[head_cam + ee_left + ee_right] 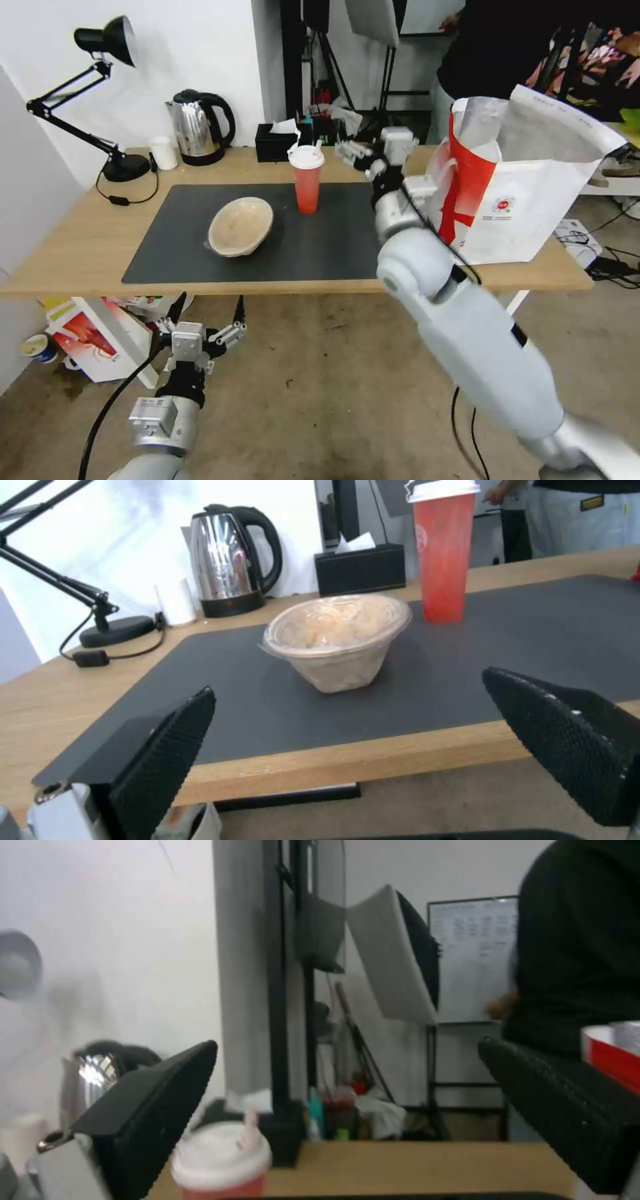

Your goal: Pick up the trash from the table and place it into the takeout bag.

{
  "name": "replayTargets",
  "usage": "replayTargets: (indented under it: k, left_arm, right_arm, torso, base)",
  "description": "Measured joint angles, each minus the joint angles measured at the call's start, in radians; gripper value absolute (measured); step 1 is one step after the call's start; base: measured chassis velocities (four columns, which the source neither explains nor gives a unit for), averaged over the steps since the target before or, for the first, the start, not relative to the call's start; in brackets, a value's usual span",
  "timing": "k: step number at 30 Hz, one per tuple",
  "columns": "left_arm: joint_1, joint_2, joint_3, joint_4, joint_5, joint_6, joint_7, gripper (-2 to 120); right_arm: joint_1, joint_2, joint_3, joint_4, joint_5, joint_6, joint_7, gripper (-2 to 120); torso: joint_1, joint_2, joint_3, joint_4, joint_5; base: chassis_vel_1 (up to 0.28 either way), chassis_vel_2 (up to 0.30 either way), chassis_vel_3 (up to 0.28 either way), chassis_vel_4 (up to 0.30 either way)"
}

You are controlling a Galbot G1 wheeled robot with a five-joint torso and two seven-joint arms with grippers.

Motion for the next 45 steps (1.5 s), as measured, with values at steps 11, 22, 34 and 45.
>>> replayTargets:
  k: [11, 22, 34, 45]
  left_arm:
    - [0.000, 0.000, 0.000, 0.000, 0.000, 0.000, 0.000, 100]
    - [0.000, 0.000, 0.000, 0.000, 0.000, 0.000, 0.000, 100]
    - [0.000, 0.000, 0.000, 0.000, 0.000, 0.000, 0.000, 100]
    - [0.000, 0.000, 0.000, 0.000, 0.000, 0.000, 0.000, 100]
  right_arm:
    - [-0.143, 0.010, 0.066, 0.105, -0.116, 0.002, -0.024, 100]
    - [-0.398, -0.023, 0.183, 0.246, -0.247, 0.186, -0.120, 100]
    - [-0.611, -0.053, 0.210, 0.258, -0.364, 0.463, -0.162, 100]
    - [-0.765, -0.038, 0.206, 0.217, -0.509, 0.665, -0.118, 100]
  torso:
    - [0.000, 0.000, 0.000, 0.0001, -0.0001]
    - [0.000, 0.000, 0.000, -0.0002, 0.0001]
    - [0.000, 0.000, 0.000, 0.0001, -0.0001]
    - [0.000, 0.000, 0.000, 0.0003, -0.0002]
  base:
    - [0.000, 0.000, 0.000, 0.000]
    - [0.000, 0.000, 0.000, 0.000]
    - [0.000, 0.000, 0.000, 0.000]
    - [0.000, 0.000, 0.000, 0.000]
